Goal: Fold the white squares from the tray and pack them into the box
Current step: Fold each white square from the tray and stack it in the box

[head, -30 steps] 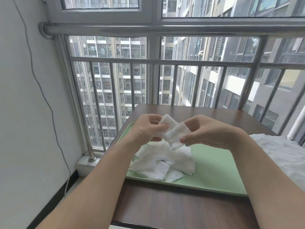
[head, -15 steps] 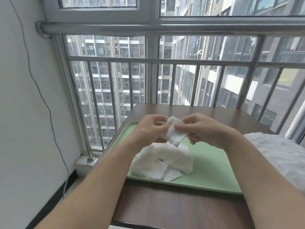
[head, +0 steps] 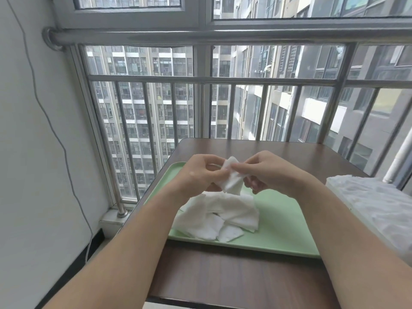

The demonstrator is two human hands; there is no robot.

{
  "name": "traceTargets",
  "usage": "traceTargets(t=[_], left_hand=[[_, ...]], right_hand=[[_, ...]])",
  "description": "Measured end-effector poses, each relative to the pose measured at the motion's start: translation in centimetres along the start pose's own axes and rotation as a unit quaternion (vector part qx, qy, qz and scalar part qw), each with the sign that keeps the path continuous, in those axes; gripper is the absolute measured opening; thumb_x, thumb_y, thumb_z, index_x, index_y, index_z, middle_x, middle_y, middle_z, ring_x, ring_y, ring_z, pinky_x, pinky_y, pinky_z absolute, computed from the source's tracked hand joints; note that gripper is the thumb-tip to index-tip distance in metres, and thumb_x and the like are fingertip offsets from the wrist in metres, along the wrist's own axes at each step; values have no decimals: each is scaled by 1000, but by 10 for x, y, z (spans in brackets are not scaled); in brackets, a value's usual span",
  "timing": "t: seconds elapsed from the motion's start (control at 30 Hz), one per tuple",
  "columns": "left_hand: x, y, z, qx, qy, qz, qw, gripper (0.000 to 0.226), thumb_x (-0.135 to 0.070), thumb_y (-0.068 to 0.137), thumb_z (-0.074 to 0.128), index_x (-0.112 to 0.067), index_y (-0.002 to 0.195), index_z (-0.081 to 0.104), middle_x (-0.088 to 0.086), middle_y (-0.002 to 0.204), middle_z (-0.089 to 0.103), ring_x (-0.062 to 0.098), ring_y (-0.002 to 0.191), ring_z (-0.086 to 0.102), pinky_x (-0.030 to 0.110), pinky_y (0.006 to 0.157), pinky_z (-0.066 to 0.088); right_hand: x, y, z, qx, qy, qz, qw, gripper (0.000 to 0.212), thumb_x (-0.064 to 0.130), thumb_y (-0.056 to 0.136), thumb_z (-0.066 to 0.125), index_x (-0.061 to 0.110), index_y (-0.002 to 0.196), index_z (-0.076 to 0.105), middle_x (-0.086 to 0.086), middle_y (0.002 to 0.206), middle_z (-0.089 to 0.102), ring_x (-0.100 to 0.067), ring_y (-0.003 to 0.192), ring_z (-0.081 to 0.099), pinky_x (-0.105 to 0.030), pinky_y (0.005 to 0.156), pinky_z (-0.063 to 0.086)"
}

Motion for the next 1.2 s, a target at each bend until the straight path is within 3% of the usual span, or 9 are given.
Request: traceTargets(t=[0.13,0.23,0.33,0.5,0.67,0.9,1.07,1.13,1.2], left_hand=[[3,2,-11,-86,-23,-43,995,14,-11,93,65,-17,103,72,1,87,71,14,72,69,31,65,60],[3,0,-15,-126,-79,-86,985,15,-10,96,56,-16,102,68,12,96,69,26,76,70,34,62,59],[0,-1,-11,-107,-150,-105,977,11,-10,100,52,-9,101,63,21,101,69,33,80,74,34,62,60],[2,-2,-7,-47,-164,-72,983,19,-15,97,64,-2,110,66,18,106,73,28,89,74,30,69,63],[-1,-2,-1,-56,-102,-49,992,24,-12,88,74,-3,109,69,20,107,74,28,86,75,29,64,61],[-2,1,5,-29,-90,-52,994,25,-19,102,54,-4,113,71,16,102,71,28,90,69,35,69,60],[0,4,2,-35,-136,-93,986,58,-56,99,43,-8,110,73,18,104,73,33,91,70,49,89,56],[-3,1,3,-3,-115,-56,992,44,-46,93,61,-8,112,72,16,105,73,29,92,70,45,85,59],[-4,-1,2,-8,-95,-27,995,23,-15,93,69,-10,115,69,13,105,73,23,92,72,36,78,60]], right_hand=[[-5,1,-12,-60,-42,48,996,61,57,96,53,0,85,74,-7,60,63,-16,51,56,-28,57,53],[-4,0,-22,-124,-67,7,990,40,36,99,58,-1,86,70,-8,66,65,-14,53,57,-27,59,53],[4,-2,-25,-126,7,-71,990,13,13,96,65,4,105,65,-6,71,67,-13,57,60,-28,63,56],[15,-6,-26,-83,157,-134,975,37,7,89,70,12,123,56,1,71,68,-18,61,63,-29,61,56],[15,-6,-15,0,155,-106,982,44,15,77,76,-8,114,64,-15,86,69,-17,62,62,-26,59,54],[5,-2,-8,-9,91,-49,995,26,16,88,74,-3,104,71,-10,78,68,-14,60,59,-28,64,53],[4,4,0,-76,71,-33,994,27,19,83,80,-4,94,71,-10,69,66,-14,57,59,-27,58,53],[5,4,1,-119,40,-35,992,26,23,82,82,0,85,69,-5,62,64,-14,53,56,-25,52,50],[5,4,-1,-156,-13,-32,987,33,32,79,84,6,79,65,-1,60,62,-12,49,54,-25,48,46]])
Point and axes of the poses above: each hand's wrist, its own y-axis towards the middle knuckle, its own z-axis out of the palm, x = y × z, the point moved 4 cm from there along y, towards the middle knuckle
